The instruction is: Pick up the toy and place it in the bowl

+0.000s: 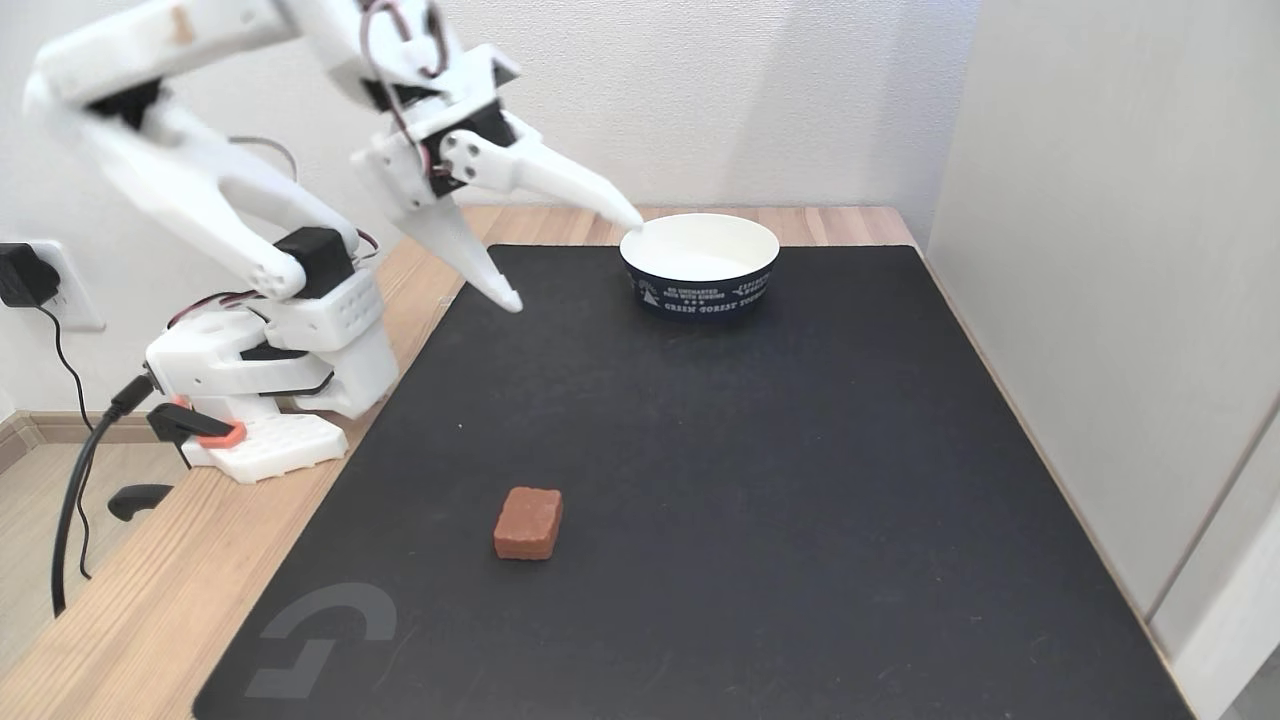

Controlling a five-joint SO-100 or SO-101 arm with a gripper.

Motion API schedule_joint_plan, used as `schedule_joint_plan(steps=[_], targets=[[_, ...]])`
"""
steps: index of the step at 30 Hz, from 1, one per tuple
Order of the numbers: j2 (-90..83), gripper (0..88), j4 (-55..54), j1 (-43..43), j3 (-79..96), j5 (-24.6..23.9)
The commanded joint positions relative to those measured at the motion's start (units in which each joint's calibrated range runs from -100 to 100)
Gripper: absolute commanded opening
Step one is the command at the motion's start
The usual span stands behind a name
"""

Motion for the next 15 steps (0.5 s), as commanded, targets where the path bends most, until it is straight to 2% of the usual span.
schedule_joint_plan(steps=[1, 4, 9, 15], targets=[[17.41, 44.9, 9.18, 6.48, -14.88, 1.67], [27.25, 44.9, 11.38, 10.58, -19.66, 5.84], [35.0, 45.3, 11.47, 15.02, -19.48, 9.5], [39.84, 45.3, 7.15, 22.04, -14.52, 16.75]])
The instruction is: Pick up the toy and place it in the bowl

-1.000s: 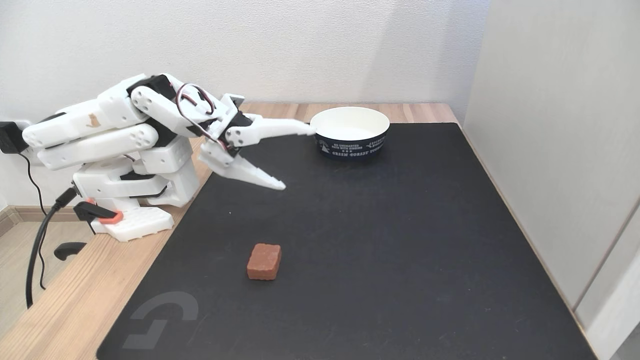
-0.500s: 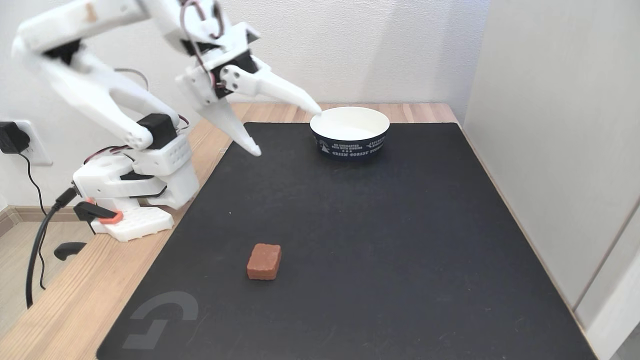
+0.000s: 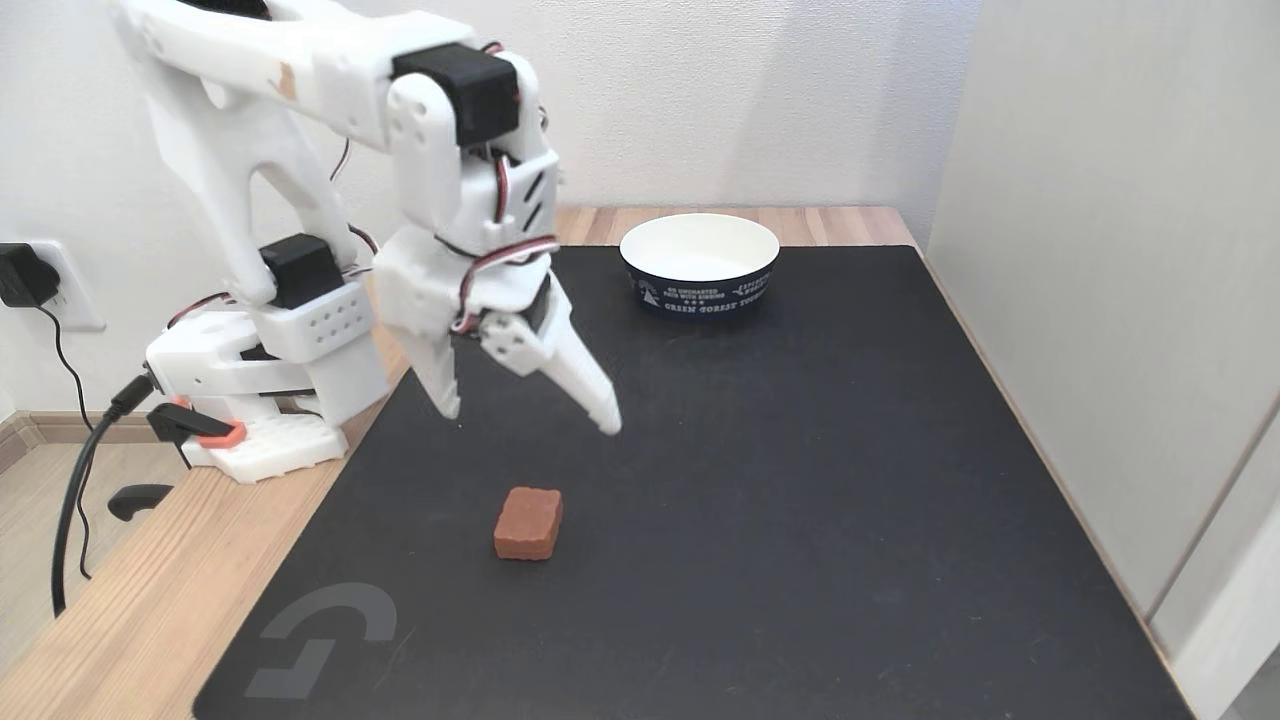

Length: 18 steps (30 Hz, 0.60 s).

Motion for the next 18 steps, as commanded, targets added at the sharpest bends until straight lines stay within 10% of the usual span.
schedule_joint_plan(steps=[1, 18], targets=[[1.87, 45.3, -5.27, 6.65, 5.4, 5.13], [2.2, 45.1, -12.38, 11.76, 3.24, 6.43]])
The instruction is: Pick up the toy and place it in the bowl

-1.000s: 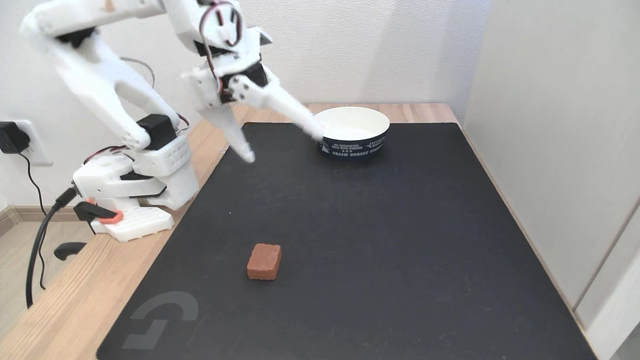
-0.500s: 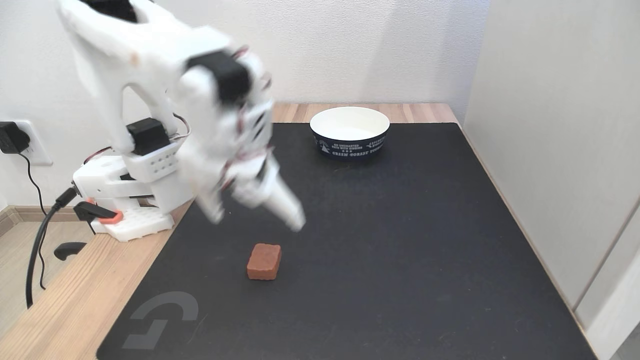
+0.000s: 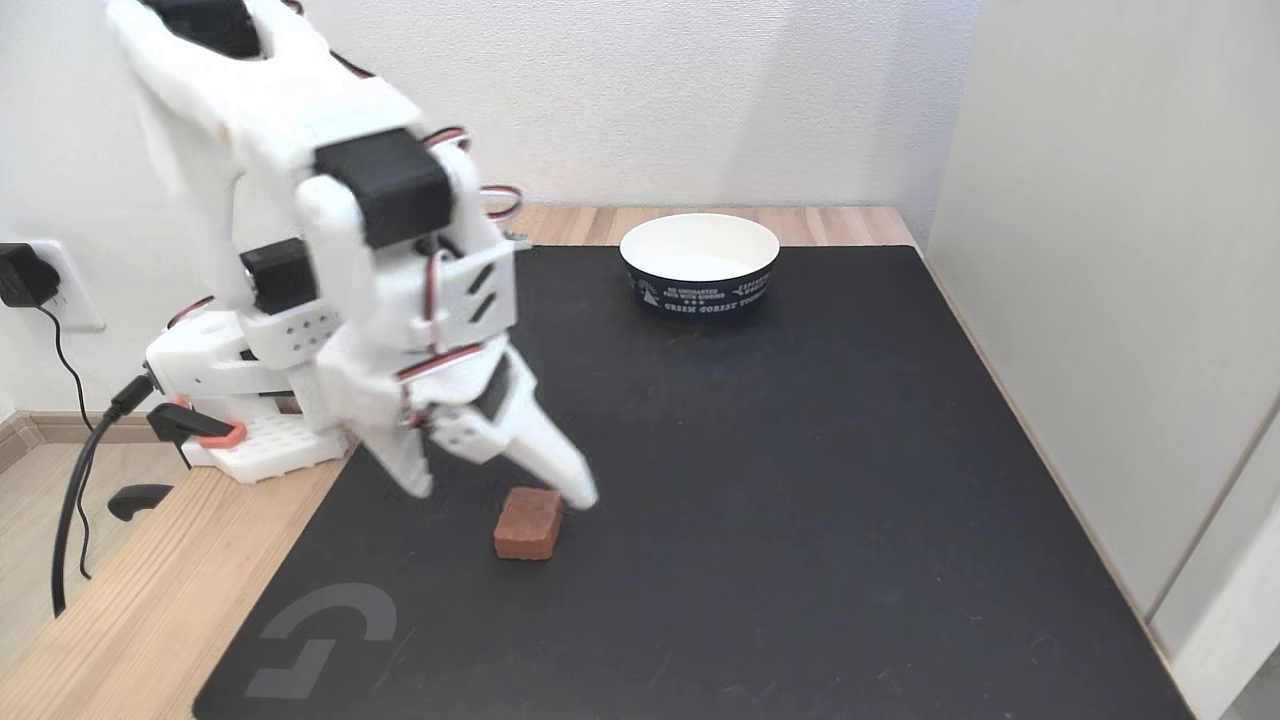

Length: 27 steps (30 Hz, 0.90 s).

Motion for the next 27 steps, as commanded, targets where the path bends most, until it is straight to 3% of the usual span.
schedule_joint_plan(steps=[1, 27], targets=[[-0.05, 45.0, -0.22, 0.1, -4.2, 0.31], [13.63, 44.9, -8.69, -4.66, -4.2, -0.11]])
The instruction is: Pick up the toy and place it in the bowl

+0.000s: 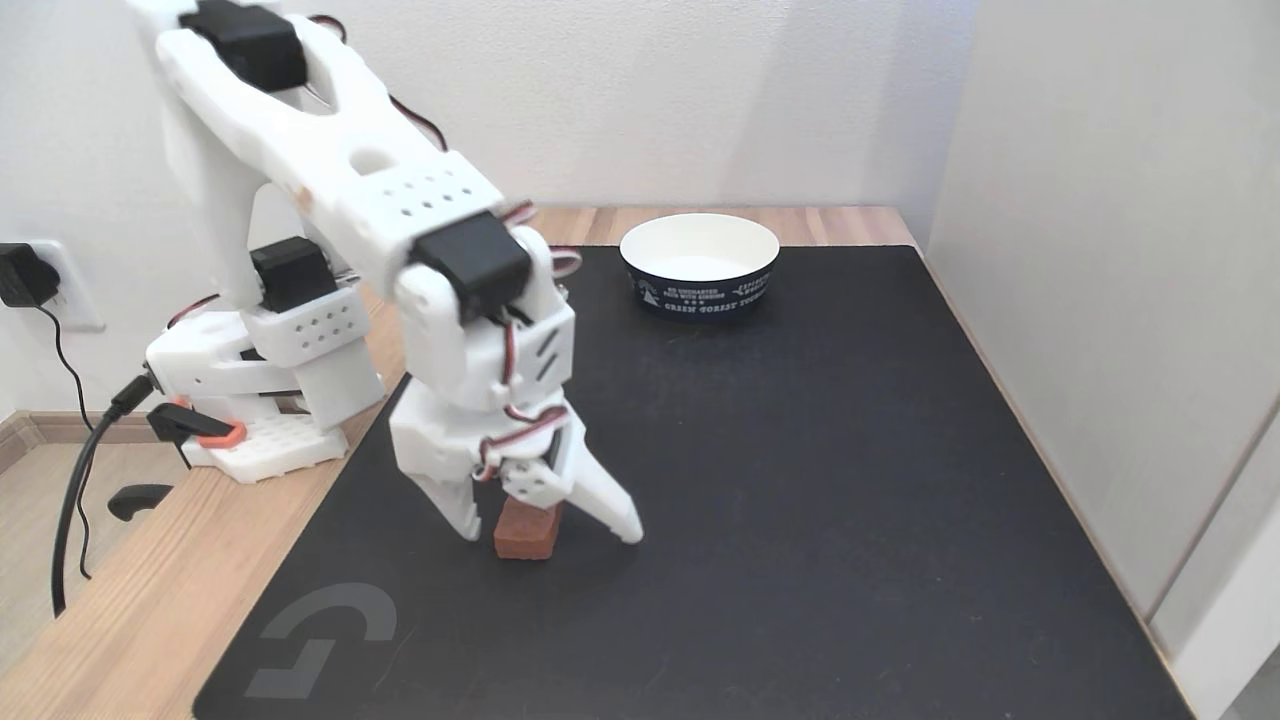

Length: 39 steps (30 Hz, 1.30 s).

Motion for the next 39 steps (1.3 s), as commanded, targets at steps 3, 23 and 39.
schedule_joint_plan(steps=[3, 23, 39], targets=[[2.72, 44.8, 0.26, 0.08, -0.7, -0.11], [1.97, 2.3, 0.94, -0.76, -0.7, -0.32], [-23.37, 2.2, -21.5, -48.69, -7.01, -28.66]])
